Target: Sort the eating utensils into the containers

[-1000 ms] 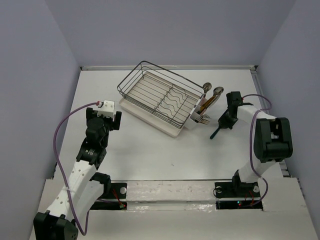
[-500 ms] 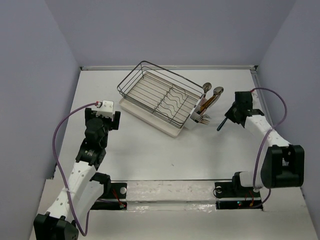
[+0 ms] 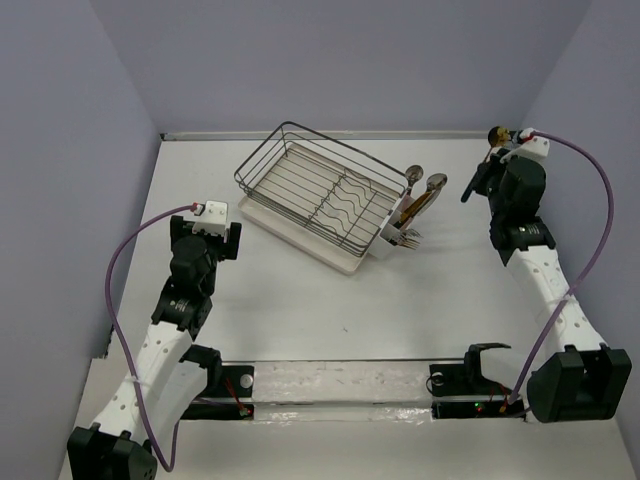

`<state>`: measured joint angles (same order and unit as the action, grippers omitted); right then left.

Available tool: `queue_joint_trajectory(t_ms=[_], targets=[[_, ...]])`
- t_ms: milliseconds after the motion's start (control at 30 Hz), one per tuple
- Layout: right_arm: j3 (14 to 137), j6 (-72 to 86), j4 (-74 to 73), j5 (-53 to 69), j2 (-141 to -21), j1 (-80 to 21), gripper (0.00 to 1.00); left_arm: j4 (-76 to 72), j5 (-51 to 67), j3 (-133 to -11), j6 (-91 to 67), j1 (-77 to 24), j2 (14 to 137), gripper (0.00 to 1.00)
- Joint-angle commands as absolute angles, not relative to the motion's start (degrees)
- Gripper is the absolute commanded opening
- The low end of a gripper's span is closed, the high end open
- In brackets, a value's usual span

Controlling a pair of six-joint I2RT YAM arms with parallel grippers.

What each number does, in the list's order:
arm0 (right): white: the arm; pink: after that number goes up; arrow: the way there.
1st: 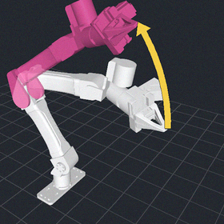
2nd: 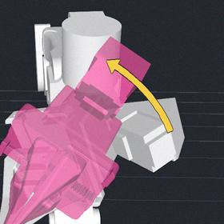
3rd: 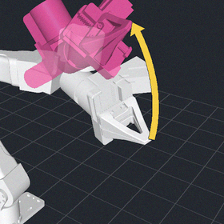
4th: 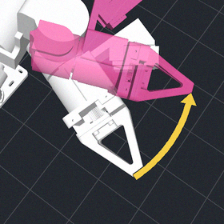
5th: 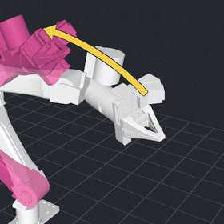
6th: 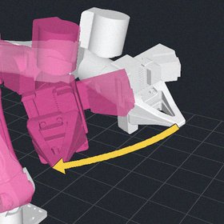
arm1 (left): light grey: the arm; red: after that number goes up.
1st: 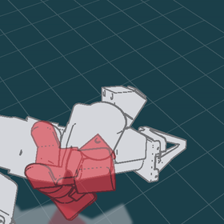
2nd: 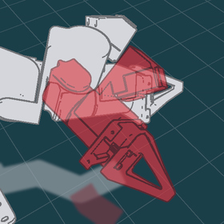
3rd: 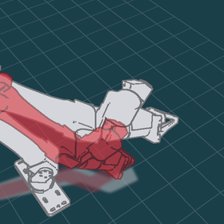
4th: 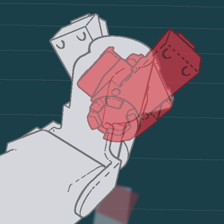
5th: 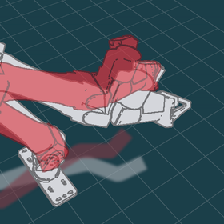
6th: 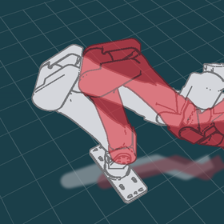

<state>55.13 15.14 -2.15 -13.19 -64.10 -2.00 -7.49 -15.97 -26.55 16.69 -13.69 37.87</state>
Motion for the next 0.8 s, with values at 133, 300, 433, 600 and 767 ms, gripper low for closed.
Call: queue_joint_trajectory(t_ms=[133,300,433,600,767], targets=[[65.82,4.04,17.21,9.12,-66.44,-2.11,0.00,-9.93,-16.70,-28.12,17.40,-13.18,38.58,0.99],[65.22,10.27,30.19,21.52,-71.09,-2.11,0.00,-9.67,-16.61,-28.65,17.31,-12.92,38.85,0.99],[63.29,17.91,40.57,31.61,-75.13,-2.11,0.00,-9.58,-16.44,-28.74,17.31,-12.74,38.94,0.99],[60.48,18.11,45.35,35.42,-76.03,-2.11,0.00,-9.40,-16.61,-28.92,17.40,-12.39,39.02,0.99],[55.21,16.88,46.32,36.38,-72.61,-2.11,0.00,-9.40,-15.74,-28.92,16.96,-12.22,39.46,0.99]])
